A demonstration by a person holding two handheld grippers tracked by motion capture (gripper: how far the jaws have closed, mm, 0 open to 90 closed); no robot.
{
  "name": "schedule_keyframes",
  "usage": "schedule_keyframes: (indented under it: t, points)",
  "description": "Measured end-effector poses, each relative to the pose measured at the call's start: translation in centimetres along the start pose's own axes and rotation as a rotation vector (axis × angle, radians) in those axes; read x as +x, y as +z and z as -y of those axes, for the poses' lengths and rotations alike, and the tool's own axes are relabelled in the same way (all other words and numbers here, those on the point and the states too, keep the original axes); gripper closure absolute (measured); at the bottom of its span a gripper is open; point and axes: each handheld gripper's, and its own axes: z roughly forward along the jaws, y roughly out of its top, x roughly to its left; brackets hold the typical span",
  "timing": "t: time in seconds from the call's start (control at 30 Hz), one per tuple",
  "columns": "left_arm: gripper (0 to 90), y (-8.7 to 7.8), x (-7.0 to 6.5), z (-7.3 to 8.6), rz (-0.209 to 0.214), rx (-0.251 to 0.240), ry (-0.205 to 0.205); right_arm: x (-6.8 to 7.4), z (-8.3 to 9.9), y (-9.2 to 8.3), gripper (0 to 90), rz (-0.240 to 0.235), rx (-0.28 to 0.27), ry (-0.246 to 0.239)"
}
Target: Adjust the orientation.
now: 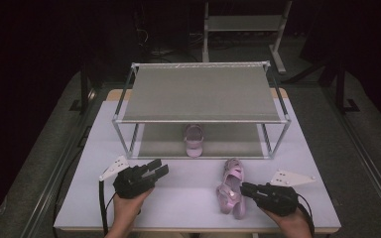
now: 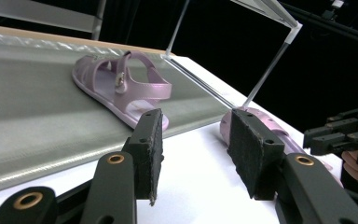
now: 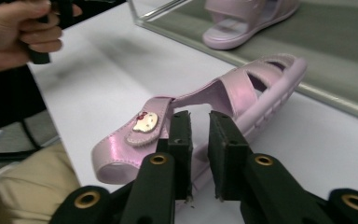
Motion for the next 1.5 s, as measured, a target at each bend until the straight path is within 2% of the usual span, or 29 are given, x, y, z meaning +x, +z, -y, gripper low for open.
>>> schedule_keyframes:
  t: [0.1, 0.13, 0.17, 0.3, 0.57, 0.63, 0.7, 0.77, 0.9, 0.97, 1.0, 1.03, 1.27, 1.43, 1.5]
  points:
    - [53.7, -0.1, -0.1, 0.0, 0.002, -0.003, -0.001, 0.1, -0.1, -0.4, 77.9, 0.021, -0.007, -0.015]
    - [53.7, -0.1, -0.1, 0.0, 0.002, -0.003, 0.002, -0.3, 0.0, -0.9, 78.3, 0.042, -0.026, 0.004]
    - [53.7, -0.1, -0.1, 0.0, 0.002, -0.003, 0.002, -0.3, 0.0, -0.9, 78.3, 0.042, -0.026, 0.004]
    - [53.7, 0.0, -0.1, 0.1, 0.001, -0.002, 0.005, -1.5, 0.7, -1.6, 77.4, 0.068, -0.021, 0.054]
    - [53.7, 0.1, -0.1, 0.0, 0.006, 0.002, 0.010, -2.2, 1.0, -2.2, 71.3, 0.126, -0.009, 0.071]
    - [53.7, 0.1, -0.2, 0.0, 0.004, -0.001, 0.018, -2.3, 1.0, -2.5, 69.4, 0.141, -0.011, 0.069]
    - [53.3, 0.1, -0.2, 0.0, 0.001, 0.003, 0.030, -2.5, 1.2, -2.9, 62.0, 0.148, -0.021, 0.077]
    - [51.3, 0.0, -0.2, 0.1, 0.004, -0.001, 0.024, -2.7, 1.4, -3.3, 57.7, 0.154, -0.042, 0.093]
    - [49.3, -0.1, -0.4, 0.1, -0.002, -0.006, 0.037, -2.8, 1.6, -4.3, 50.0, 0.122, -0.088, 0.149]
    - [48.1, 0.0, -0.5, 0.1, -0.010, -0.004, 0.048, -2.7, 1.7, -4.4, 48.7, 0.099, -0.091, 0.180]
    - [46.4, 0.0, -0.5, 0.1, -0.010, -0.004, 0.048, -2.7, 1.7, -4.4, 48.7, 0.099, -0.091, 0.180]
    - [44.1, 0.0, -0.5, 0.1, -0.020, -0.005, 0.040, -2.7, 1.7, -4.3, 49.2, 0.078, -0.085, 0.212]
    - [39.7, -0.1, -0.3, 0.2, -0.034, -0.006, 0.037, -1.8, 1.5, -3.2, 51.4, 0.037, -0.035, 0.196]
    - [36.8, -0.2, -0.3, 0.1, -0.043, -0.006, 0.045, -1.4, 1.6, -2.7, 53.5, 0.042, 0.000, 0.186]
    - [35.4, -0.2, -0.3, 0.1, -0.051, -0.006, 0.048, -1.4, 1.6, -2.4, 58.4, 0.061, 0.033, 0.187]
